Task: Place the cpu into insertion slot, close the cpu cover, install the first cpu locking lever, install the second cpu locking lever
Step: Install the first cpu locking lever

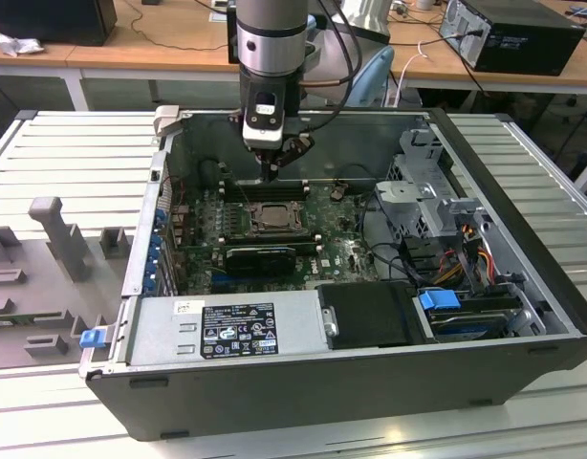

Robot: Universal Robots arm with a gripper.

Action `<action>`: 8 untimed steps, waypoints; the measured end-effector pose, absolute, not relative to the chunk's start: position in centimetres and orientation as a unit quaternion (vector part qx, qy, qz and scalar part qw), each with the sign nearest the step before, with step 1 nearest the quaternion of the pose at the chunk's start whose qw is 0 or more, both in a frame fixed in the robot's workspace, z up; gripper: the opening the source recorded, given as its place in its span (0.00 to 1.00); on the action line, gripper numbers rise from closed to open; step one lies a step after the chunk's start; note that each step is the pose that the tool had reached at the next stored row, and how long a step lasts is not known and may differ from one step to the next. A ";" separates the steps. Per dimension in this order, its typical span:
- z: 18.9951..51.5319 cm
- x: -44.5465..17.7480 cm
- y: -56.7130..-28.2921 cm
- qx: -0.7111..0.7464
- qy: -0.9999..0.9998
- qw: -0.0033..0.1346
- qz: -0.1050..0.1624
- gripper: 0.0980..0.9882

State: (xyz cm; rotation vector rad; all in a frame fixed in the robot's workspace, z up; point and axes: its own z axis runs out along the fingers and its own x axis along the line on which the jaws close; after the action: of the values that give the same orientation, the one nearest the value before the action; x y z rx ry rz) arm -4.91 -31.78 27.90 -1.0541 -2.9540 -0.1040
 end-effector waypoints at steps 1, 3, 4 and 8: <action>27.9 -4.9 -31.8 -0.332 -0.943 0.002 -0.033 0.01; 27.9 -4.9 -31.8 -0.328 -0.944 0.002 -0.033 0.01; 27.9 -4.9 -31.8 -0.323 -0.946 0.002 -0.033 0.01; 27.9 -4.9 -31.8 -0.313 -0.949 0.003 -0.033 0.01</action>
State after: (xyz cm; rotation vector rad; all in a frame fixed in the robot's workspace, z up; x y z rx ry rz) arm -4.91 -31.77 27.90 -0.9814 -2.9772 -0.1038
